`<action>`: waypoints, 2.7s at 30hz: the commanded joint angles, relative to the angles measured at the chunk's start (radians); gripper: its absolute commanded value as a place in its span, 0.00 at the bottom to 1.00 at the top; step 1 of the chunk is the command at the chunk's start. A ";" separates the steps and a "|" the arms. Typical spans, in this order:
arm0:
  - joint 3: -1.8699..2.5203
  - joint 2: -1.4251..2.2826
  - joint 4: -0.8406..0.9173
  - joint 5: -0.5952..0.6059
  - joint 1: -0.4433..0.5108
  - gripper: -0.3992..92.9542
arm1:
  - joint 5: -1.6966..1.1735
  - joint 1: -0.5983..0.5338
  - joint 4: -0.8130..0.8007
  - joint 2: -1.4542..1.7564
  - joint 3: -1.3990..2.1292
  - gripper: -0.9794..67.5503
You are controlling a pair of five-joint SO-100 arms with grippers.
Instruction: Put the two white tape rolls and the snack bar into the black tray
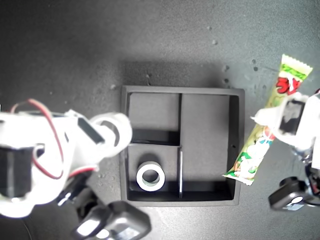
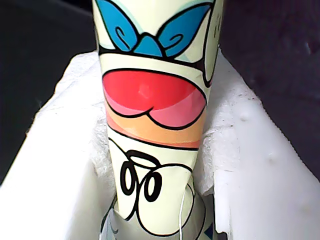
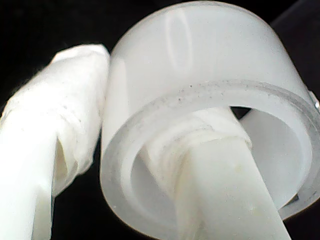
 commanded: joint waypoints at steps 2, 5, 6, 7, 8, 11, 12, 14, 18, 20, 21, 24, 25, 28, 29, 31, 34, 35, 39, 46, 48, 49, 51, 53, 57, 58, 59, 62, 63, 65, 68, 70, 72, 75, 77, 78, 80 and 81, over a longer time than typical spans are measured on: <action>-0.272 -0.196 0.064 0.034 -0.015 0.00 | -0.037 -0.009 -0.043 -0.046 -0.089 0.01; -0.495 -0.390 0.127 0.040 -0.017 0.00 | -0.040 -0.015 -0.043 -0.133 -0.175 0.01; -0.522 -0.422 0.127 0.040 -0.017 0.00 | -0.040 -0.020 -0.043 -0.164 -0.206 0.01; -0.528 -0.442 0.127 0.034 -0.018 0.00 | -0.040 -0.025 -0.044 -0.192 -0.235 0.01; -0.529 -0.459 0.127 0.029 -0.020 0.00 | -0.040 -0.029 -0.049 -0.218 -0.262 0.01; -0.535 -0.515 0.127 0.017 -0.014 0.00 | -0.040 -0.038 -0.054 -0.301 -0.350 0.01; -0.540 -0.537 0.127 0.012 -0.011 0.00 | -0.040 -0.038 -0.054 -0.321 -0.371 0.01; -0.546 -0.575 0.127 0.000 -0.006 0.00 | -0.040 -0.040 -0.055 -0.342 -0.387 0.01; -0.649 -0.687 0.127 0.003 -0.014 0.00 | -0.038 -0.046 -0.087 -0.344 -0.357 0.01; -0.742 -0.752 0.127 0.025 -0.026 0.01 | -0.038 -0.057 -0.101 -0.345 -0.344 0.01; -0.779 -0.776 0.127 0.035 -0.034 0.01 | -0.038 -0.063 -0.104 -0.345 -0.337 0.01; -0.811 -0.805 0.129 0.043 -0.055 0.02 | -0.035 -0.078 -0.106 -0.348 -0.321 0.01; -0.807 -0.805 0.129 0.041 -0.058 0.03 | -0.032 -0.081 -0.106 -0.348 -0.311 0.01; -0.767 -0.785 0.129 0.028 -0.067 0.10 | -0.031 -0.087 -0.104 -0.348 -0.287 0.01; -0.736 -0.769 0.129 0.015 -0.075 0.13 | -0.029 -0.087 -0.104 -0.348 -0.279 0.01; -0.698 -0.739 0.130 0.005 -0.086 0.19 | -0.028 -0.087 -0.106 -0.348 -0.272 0.01; -0.657 -0.689 0.130 0.003 -0.101 0.19 | -0.028 -0.081 -0.117 -0.350 -0.261 0.01; -0.641 -0.666 0.130 0.000 -0.106 0.19 | -0.028 -0.080 -0.120 -0.350 -0.258 0.01; -0.561 -0.485 0.130 0.000 -0.133 0.17 | -0.026 -0.074 -0.152 -0.351 -0.218 0.01; -0.141 0.233 0.130 -0.020 -0.245 0.16 | -0.031 -0.058 -0.189 -0.362 -0.155 0.39; 0.031 0.422 0.130 -0.060 -0.250 0.16 | -0.044 -0.055 -0.132 -0.362 -0.195 0.42; 0.124 0.500 0.130 -0.089 -0.242 0.16 | -0.055 -0.054 -0.094 -0.362 -0.232 0.43; 0.319 0.621 0.118 -0.152 -0.210 0.16 | -0.078 -0.046 -0.015 -0.362 -0.324 0.46; 0.517 0.719 0.058 -0.216 -0.158 0.15 | -0.101 -0.031 0.060 -0.362 -0.439 0.46; 0.897 0.904 -0.140 -0.318 -0.048 0.09 | -0.117 0.009 0.236 -0.362 -0.712 0.45; 0.979 0.951 -0.184 -0.339 -0.023 0.08 | -0.104 0.018 0.284 -0.362 -0.782 0.44; 1.057 1.003 -0.229 -0.359 -0.002 0.07 | -0.084 0.026 0.336 -0.362 -0.857 0.42; 1.276 1.186 -0.339 -0.408 0.055 0.04 | -0.005 0.040 0.391 -0.291 -0.902 0.38; 1.351 1.256 -0.368 -0.420 0.072 0.03 | 0.037 0.044 0.391 -0.258 -0.884 0.35; 1.497 1.407 -0.411 -0.445 0.101 0.01 | 0.149 0.066 0.391 -0.186 -0.833 0.25; 1.690 1.637 -0.426 -0.491 0.141 0.01 | 0.422 0.130 0.391 -0.005 -0.649 0.02; 1.802 1.779 -0.425 -0.511 0.164 0.01 | 0.614 0.160 0.390 0.176 -0.457 0.01; 1.894 1.902 -0.411 -0.522 0.183 0.01 | 0.744 0.161 0.390 0.387 -0.250 0.01; 1.979 1.977 -0.390 -0.529 0.202 0.01 | 0.882 0.149 0.379 0.775 0.124 0.01; 2.005 1.977 -0.391 -0.523 0.204 0.01 | 0.928 0.129 0.304 1.074 0.437 0.01; 2.011 1.977 -0.391 -0.517 0.202 0.01 | 0.959 0.126 0.285 1.212 0.584 0.01; 2.022 1.977 -0.390 -0.508 0.196 0.01 | 0.996 0.121 0.259 1.463 0.854 0.01; 2.029 1.977 -0.390 -0.505 0.193 0.01 | 1.008 0.120 0.238 1.592 0.983 0.01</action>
